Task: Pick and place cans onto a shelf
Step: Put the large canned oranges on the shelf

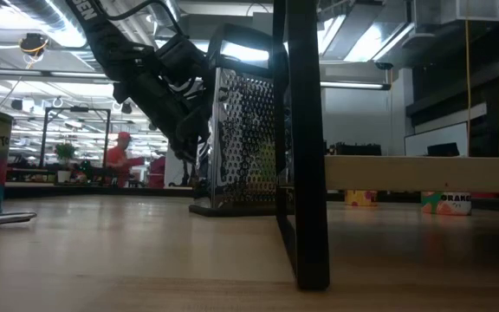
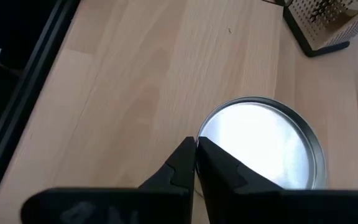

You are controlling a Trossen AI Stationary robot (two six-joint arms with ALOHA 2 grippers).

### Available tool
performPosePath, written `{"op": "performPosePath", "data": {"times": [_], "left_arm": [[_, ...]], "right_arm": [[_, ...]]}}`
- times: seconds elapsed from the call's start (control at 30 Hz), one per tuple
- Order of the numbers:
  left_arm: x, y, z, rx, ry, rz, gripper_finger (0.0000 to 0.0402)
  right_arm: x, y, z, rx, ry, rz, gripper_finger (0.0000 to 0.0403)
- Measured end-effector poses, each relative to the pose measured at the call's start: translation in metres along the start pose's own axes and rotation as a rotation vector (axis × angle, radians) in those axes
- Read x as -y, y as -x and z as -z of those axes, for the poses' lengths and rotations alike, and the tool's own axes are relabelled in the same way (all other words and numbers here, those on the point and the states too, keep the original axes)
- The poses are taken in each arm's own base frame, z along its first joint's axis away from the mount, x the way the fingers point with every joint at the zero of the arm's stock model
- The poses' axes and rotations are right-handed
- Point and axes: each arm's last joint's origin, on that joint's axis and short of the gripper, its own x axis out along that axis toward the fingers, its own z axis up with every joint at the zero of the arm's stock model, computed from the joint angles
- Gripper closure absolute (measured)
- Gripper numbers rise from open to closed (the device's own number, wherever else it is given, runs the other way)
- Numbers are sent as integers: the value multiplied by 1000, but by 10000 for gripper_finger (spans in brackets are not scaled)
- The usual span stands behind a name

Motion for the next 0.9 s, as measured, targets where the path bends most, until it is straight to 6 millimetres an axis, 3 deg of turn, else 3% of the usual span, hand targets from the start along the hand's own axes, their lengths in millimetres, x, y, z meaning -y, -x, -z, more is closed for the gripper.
{"op": "performPosePath", "data": {"times": [0.63,0.9], "left_arm": [[0,0,0,0,0,0,318],[0,0,0,0,0,0,318]], "right_arm": [[1,0,0,8,-57,16,376],[1,0,0,10,-83,17,313]]}}
